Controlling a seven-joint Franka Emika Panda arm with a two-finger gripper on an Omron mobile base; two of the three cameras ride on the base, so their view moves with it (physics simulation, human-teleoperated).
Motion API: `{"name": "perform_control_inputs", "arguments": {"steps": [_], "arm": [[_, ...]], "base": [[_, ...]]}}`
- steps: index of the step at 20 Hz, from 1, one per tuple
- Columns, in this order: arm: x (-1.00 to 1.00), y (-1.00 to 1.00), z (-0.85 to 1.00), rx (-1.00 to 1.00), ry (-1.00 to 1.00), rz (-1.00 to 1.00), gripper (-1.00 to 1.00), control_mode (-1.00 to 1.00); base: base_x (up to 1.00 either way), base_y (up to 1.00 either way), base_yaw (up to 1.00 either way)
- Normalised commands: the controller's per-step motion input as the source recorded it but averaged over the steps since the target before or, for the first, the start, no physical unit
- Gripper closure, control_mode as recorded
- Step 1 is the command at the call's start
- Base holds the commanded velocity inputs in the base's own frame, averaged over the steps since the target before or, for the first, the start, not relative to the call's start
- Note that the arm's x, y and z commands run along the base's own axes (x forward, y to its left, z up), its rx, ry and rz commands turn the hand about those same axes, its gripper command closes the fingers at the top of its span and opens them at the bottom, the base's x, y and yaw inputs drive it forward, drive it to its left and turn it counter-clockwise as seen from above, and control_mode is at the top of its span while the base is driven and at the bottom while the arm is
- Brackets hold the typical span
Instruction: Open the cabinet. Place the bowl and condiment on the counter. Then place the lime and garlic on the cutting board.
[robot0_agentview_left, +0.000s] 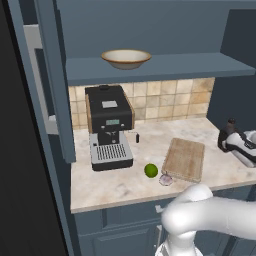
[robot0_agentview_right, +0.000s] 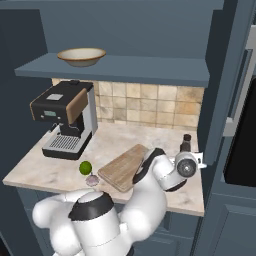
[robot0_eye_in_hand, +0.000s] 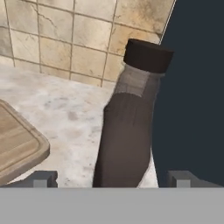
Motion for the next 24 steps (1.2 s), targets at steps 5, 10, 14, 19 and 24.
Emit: {"name": "perform_control_inputs", "arguments": {"steps": [5, 10, 14, 19, 24], "arm": [[-0.65, 0.01, 0.42, 0.01, 0.0, 0.0, -1.0, -1.0], [-0.5, 0.29, 0.58, 0.06, 0.04, 0.0, -1.0, -1.0], [-0.43, 0.48, 0.59, 0.07, 0.14, 0.0, -1.0, -1.0], [-0.59, 0.46, 0.55, 0.05, 0.2, 0.0, -1.0, -1.0], [-0.71, 0.52, 0.54, 0.06, 0.16, 0.0, -1.0, -1.0]], "base": [[0.0, 0.0, 0.0], [0.0, 0.0, 0.0], [0.0, 0.0, 0.0], [0.0, 0.0, 0.0], [0.0, 0.0, 0.0]]}}
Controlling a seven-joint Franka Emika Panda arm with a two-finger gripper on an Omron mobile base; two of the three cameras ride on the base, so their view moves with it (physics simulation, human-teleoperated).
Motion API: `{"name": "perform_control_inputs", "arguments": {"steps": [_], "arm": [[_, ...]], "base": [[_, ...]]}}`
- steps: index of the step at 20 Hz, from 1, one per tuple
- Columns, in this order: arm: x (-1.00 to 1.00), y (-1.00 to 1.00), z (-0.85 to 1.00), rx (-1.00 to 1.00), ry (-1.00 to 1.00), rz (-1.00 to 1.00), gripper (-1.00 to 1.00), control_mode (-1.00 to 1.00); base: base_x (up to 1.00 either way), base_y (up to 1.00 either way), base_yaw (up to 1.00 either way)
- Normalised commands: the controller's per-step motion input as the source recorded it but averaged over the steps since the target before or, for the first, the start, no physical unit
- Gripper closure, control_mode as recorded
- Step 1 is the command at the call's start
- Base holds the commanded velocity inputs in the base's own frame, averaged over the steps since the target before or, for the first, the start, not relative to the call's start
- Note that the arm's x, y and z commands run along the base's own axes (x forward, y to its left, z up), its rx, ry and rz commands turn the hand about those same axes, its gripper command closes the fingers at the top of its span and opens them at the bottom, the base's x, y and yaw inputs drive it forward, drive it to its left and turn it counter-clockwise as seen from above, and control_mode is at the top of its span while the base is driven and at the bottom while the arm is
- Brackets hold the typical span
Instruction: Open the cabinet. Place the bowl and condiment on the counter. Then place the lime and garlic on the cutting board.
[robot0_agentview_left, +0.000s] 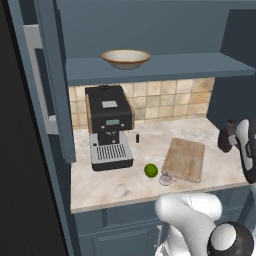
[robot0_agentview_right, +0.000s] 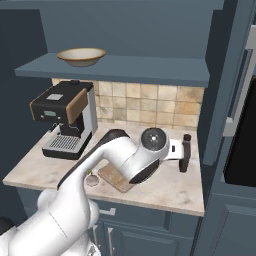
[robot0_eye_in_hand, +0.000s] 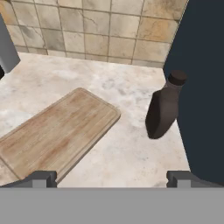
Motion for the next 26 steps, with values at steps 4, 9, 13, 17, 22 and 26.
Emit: {"name": "perform_control_inputs", "arguments": {"steps": [4, 9, 13, 17, 22, 26], "arm": [[-0.82, 0.5, 0.44, 0.04, 0.07, 0.0, -1.0, -1.0], [-0.88, 0.25, 0.33, 0.0, -0.01, -0.04, -1.0, -1.0], [-0.42, 0.37, 0.33, 0.03, -0.04, -0.02, -1.0, -1.0], [-0.01, 0.67, 0.21, 0.06, -0.08, 0.0, -1.0, -1.0], [0.0, 0.62, 0.14, 0.05, -0.06, 0.04, -1.0, -1.0], [0.0, 0.19, 0.34, 0.13, -0.01, 0.01, -1.0, -1.0]], "base": [[0.0, 0.0, 0.0], [0.0, 0.0, 0.0], [0.0, 0.0, 0.0], [0.0, 0.0, 0.0], [0.0, 0.0, 0.0], [0.0, 0.0, 0.0]]}}
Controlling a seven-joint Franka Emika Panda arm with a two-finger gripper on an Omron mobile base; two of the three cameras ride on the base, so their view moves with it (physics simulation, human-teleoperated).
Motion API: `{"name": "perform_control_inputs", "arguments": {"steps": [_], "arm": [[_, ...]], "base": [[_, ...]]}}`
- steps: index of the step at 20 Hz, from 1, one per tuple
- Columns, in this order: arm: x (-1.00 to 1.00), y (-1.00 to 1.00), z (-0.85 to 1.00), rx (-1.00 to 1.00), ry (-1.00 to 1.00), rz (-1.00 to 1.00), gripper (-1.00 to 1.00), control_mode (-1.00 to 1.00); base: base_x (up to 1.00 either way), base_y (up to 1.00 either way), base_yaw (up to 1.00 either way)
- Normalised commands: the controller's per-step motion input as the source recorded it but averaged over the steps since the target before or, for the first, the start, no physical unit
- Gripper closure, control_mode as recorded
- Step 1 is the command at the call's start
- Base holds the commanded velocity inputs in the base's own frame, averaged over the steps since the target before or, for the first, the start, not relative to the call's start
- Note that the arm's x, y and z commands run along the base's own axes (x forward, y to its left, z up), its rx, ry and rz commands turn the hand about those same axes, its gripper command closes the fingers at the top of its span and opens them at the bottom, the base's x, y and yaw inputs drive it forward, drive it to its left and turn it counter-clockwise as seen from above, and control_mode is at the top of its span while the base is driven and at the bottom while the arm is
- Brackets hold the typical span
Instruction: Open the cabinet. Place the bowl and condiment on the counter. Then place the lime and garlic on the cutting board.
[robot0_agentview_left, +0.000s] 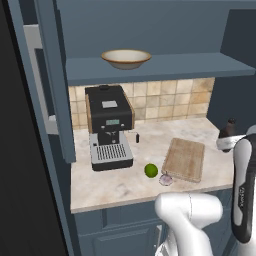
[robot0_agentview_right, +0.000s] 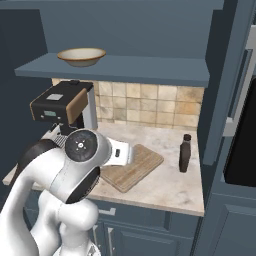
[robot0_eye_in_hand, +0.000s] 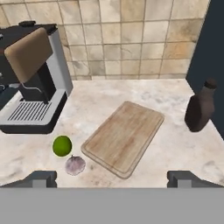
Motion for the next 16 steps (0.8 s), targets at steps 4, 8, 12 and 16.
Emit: {"name": "perform_control_inputs", "arguments": {"steps": [4, 8, 12, 16], "arm": [[0.0, 0.01, 0.69, 0.22, -0.01, 0.0, -1.0, -1.0], [0.0, 0.14, 0.62, 0.24, 0.0, -0.03, -1.0, -1.0], [-0.01, 0.3, 0.47, 0.2, 0.0, -0.09, -1.0, -1.0], [-0.06, 0.3, 0.34, 0.16, -0.01, -0.1, -1.0, -1.0]], "base": [[0.0, 0.0, 0.0], [0.0, 0.0, 0.0], [0.0, 0.0, 0.0], [0.0, 0.0, 0.0]]}}
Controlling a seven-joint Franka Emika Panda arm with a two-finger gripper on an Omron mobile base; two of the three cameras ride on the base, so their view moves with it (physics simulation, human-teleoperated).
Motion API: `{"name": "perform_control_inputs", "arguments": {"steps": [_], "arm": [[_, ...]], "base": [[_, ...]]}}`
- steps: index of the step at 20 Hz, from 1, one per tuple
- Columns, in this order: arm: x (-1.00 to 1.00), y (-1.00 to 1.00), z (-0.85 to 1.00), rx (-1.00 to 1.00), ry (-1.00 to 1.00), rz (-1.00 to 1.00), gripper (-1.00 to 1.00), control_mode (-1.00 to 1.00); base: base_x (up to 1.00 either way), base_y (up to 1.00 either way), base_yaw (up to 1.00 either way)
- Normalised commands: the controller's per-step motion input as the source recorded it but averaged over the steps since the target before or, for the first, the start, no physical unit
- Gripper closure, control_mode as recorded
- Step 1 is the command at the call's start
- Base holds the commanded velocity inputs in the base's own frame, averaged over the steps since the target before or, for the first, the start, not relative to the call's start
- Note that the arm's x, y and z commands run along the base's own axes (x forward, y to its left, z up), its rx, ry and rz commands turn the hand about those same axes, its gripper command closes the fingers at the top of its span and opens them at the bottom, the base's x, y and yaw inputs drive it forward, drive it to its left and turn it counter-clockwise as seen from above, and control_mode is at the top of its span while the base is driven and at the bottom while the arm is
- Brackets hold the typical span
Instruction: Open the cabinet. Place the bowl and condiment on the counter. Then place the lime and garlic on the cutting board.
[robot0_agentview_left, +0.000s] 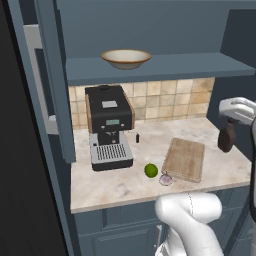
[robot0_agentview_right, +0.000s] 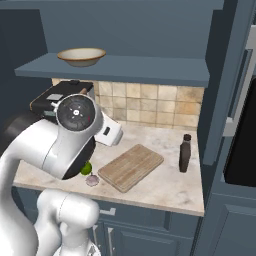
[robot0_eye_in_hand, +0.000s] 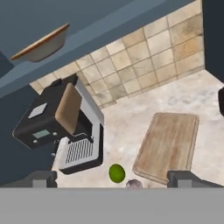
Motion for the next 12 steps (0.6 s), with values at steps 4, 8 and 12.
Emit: {"name": "perform_control_inputs", "arguments": {"steps": [4, 8, 12], "arm": [[-0.19, 0.26, 0.26, 0.15, -0.1, -0.02, -1.0, -1.0], [-0.06, 0.3, 0.13, 0.08, -0.15, 0.0, -1.0, -1.0], [0.0, 0.34, -0.05, -0.1, -0.02, 0.02, -1.0, -1.0]], "base": [[0.0, 0.0, 0.0], [0.0, 0.0, 0.0], [0.0, 0.0, 0.0]]}}
